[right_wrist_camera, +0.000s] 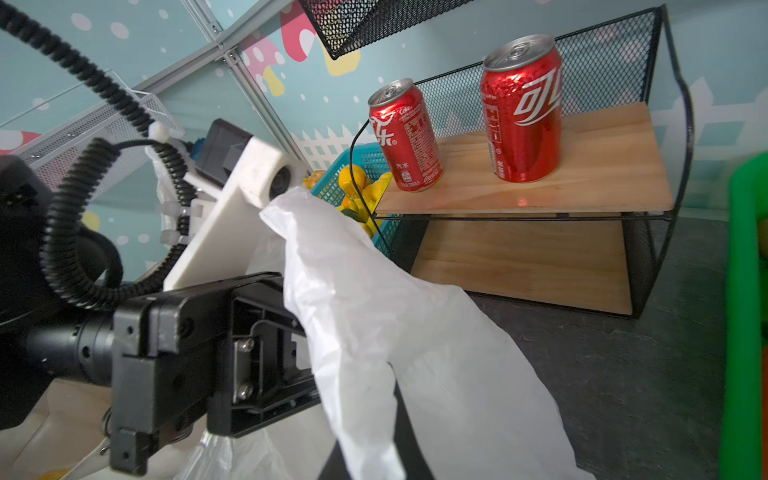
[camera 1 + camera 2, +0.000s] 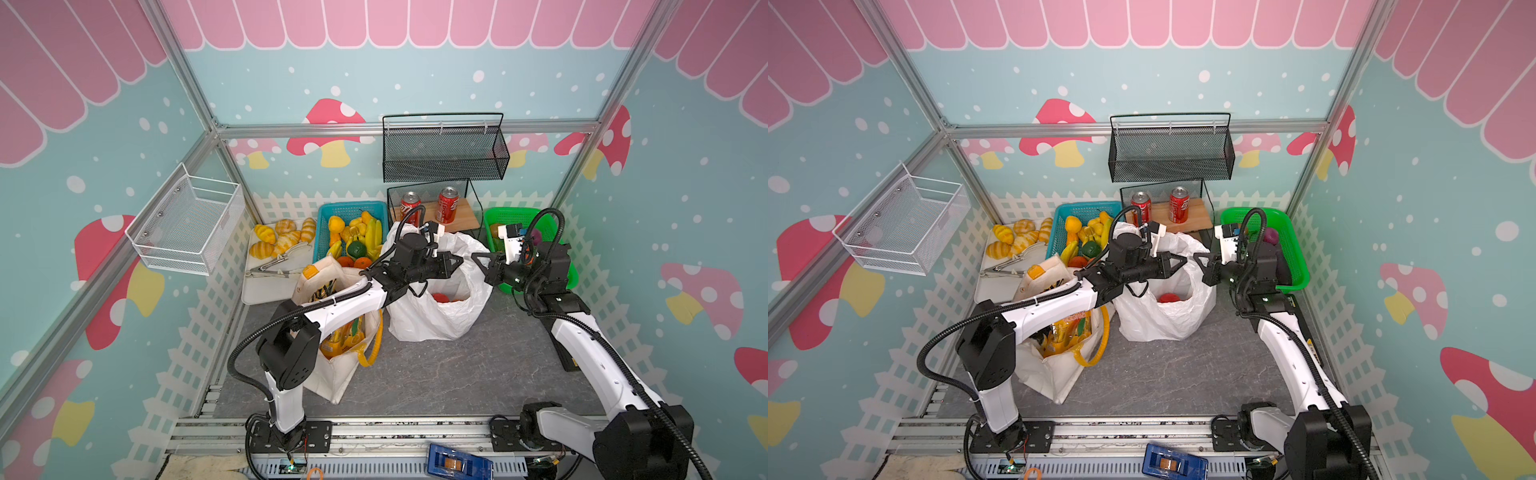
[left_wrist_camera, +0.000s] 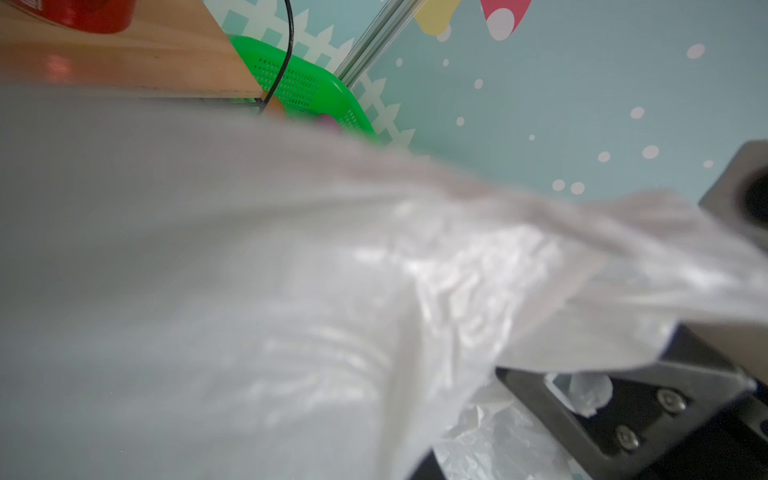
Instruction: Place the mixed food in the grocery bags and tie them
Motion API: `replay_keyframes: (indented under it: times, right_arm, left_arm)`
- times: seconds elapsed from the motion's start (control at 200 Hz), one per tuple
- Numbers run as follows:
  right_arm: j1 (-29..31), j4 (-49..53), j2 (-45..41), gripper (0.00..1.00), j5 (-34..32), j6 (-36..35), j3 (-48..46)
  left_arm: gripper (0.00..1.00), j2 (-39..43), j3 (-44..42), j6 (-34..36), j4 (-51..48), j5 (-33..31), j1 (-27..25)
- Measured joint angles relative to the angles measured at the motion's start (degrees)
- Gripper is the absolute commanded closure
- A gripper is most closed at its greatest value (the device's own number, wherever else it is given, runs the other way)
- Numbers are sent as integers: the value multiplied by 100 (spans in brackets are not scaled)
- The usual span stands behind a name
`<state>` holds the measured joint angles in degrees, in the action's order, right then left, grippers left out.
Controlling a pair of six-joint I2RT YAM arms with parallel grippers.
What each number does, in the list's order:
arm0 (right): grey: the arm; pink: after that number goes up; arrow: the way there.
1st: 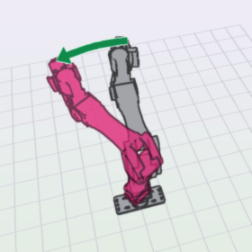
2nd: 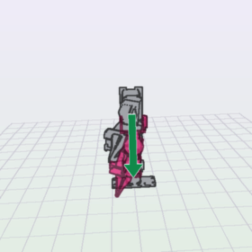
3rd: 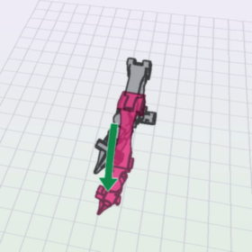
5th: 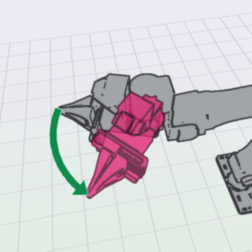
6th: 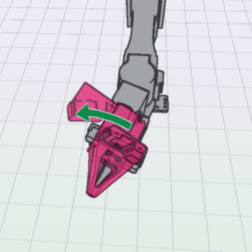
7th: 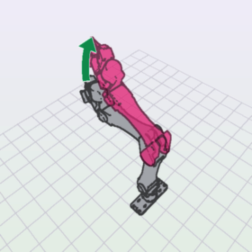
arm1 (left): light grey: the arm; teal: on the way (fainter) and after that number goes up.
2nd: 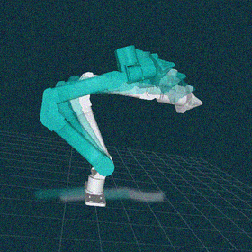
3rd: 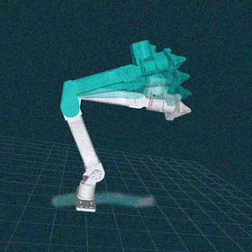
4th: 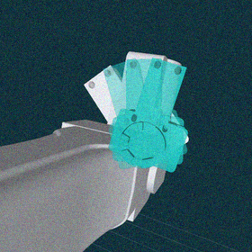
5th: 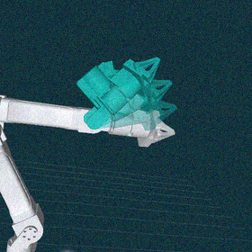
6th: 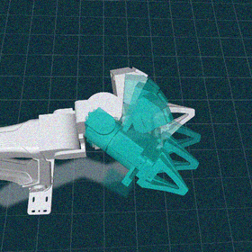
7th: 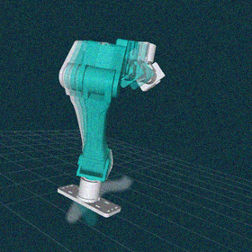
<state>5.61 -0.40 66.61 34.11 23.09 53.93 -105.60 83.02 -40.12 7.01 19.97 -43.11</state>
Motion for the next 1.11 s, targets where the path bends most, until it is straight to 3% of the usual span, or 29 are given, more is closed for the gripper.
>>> replay_keyframes:
  times: [0.305, 0.39, 0.665, 0.901, 1.106]
  right_arm:
    - [0, 20, -68, 46, -422, -114, 9]
    - [0, 48, -249, 30, -485, -365, 11]
    - [0, -201, -1432, 24, -581, -1305, 15]
    - [35, -949, -1825, 21, 2, -1812, -271]
    - [90, -1543, -1641, 14, 693, -2291, -603]
  left_arm:
    - [100, 1366, -944, 334, 175, 131, -87]
    - [100, 1644, -925, 503, 227, 131, -96]
    - [100, 1742, -79, 1263, -286, 39, -129]
    - [100, 1733, 588, 1825, -789, -232, -400]
    - [100, 1703, 719, 2087, -1104, -264, -535]
